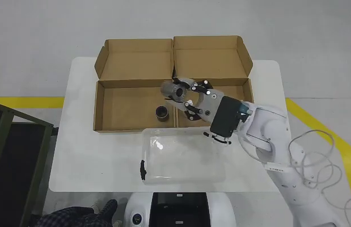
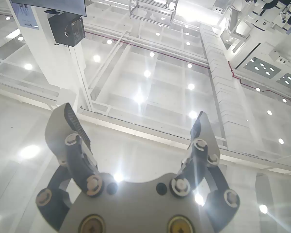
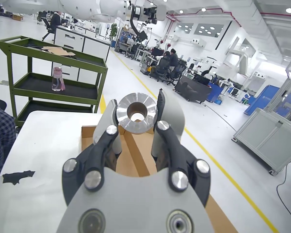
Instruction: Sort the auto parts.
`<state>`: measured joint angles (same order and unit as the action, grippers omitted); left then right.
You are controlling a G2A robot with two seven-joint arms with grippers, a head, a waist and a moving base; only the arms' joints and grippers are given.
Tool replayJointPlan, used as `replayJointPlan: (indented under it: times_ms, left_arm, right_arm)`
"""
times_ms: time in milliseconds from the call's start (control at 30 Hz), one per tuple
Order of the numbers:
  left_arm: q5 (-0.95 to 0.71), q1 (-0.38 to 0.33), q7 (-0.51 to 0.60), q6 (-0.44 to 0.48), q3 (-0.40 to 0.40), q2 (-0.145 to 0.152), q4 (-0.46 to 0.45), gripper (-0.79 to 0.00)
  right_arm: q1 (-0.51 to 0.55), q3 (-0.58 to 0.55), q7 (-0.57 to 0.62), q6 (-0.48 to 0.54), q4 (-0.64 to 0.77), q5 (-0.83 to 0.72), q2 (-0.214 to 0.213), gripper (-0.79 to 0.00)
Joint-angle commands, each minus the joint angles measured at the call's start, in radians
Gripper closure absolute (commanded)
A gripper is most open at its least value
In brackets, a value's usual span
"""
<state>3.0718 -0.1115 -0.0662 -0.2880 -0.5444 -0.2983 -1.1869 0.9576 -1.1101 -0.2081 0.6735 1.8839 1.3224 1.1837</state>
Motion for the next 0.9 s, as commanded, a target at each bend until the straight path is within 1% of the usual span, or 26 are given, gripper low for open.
replayJointPlan:
  times_ms: [0,400,700,867]
  left_arm:
    - [0.0,0.0,0.0,0.0,0.0,0.0,0.0,-0.785]
    - [0.0,0.0,0.0,0.0,0.0,0.0,0.0,-0.785]
    - [0.0,0.0,0.0,0.0,0.0,0.0,0.0,-0.785]
    - [0.0,0.0,0.0,0.0,0.0,0.0,0.0,-0.785]
  right_arm:
    - [-0.003,-0.002,-0.013,-0.006,0.0,0.0,0.001,0.0]
    - [-0.002,-0.002,-0.074,-0.026,-0.01,0.023,0.005,0.0]
    - [0.008,0.011,-0.075,-0.025,-0.039,0.038,0.007,0.0]
    - [0.001,0.038,-0.064,-0.017,-0.062,0.045,0.012,0.0]
